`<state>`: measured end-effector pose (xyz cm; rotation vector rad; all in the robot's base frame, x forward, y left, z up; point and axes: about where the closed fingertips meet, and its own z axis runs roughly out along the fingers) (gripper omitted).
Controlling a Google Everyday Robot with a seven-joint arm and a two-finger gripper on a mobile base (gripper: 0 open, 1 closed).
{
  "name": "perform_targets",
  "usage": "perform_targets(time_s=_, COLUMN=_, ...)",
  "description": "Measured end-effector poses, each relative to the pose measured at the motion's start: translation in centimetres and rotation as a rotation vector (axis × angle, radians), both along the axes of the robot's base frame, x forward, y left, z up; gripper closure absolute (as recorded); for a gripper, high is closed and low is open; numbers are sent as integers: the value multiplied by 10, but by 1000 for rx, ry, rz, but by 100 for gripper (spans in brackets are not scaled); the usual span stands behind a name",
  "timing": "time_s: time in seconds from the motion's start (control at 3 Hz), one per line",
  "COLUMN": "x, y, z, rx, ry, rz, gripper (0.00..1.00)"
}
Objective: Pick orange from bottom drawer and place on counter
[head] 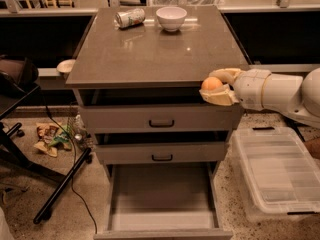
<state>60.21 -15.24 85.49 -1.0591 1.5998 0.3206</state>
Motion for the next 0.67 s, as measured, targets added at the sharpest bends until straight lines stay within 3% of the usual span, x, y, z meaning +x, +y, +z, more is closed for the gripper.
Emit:
perform_targets(time_s=0.33, x=8, y=1, z=0, rx=24, ry=8, rz=-19, gripper=100)
perform_targets(time_s=0.67, x=37, y=1, z=8, rx=62, ry=-14, rz=-60, gripper=100)
